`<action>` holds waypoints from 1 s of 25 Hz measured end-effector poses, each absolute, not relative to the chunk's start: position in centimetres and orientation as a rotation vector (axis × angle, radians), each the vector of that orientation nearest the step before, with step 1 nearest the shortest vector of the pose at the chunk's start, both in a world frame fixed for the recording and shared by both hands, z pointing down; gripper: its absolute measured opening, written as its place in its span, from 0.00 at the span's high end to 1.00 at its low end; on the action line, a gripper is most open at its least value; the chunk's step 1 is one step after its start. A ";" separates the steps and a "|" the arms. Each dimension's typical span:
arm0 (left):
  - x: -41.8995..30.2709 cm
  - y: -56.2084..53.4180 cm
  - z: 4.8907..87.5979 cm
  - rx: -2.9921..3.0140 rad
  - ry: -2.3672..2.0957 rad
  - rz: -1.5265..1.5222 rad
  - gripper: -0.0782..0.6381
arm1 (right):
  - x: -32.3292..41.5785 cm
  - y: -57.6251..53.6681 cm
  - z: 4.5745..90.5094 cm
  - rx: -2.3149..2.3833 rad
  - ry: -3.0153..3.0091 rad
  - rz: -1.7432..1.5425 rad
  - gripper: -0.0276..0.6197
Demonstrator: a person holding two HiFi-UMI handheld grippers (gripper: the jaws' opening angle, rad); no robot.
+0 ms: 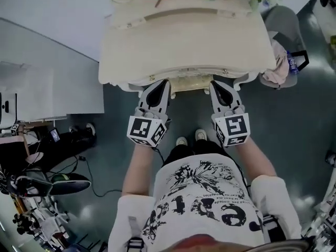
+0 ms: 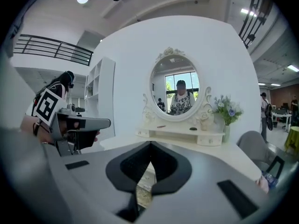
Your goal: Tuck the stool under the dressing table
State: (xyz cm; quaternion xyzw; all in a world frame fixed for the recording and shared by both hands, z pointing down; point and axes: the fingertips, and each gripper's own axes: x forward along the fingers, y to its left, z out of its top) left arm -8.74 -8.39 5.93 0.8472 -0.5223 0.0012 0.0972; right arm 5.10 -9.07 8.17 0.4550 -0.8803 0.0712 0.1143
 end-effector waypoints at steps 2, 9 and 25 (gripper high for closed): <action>-8.5 -8.2 3.5 2.528 -1.565 -0.013 0.86 | 5.8 -9.1 5.8 1.347 -2.604 0.202 0.93; -6.9 -7.7 -1.1 2.607 -1.601 -0.014 0.86 | 8.2 -9.0 0.6 1.353 -2.696 0.172 0.93; -3.8 -4.3 -3.5 2.600 -1.651 -0.015 0.86 | 11.5 -6.3 -2.2 1.360 -2.739 0.103 0.93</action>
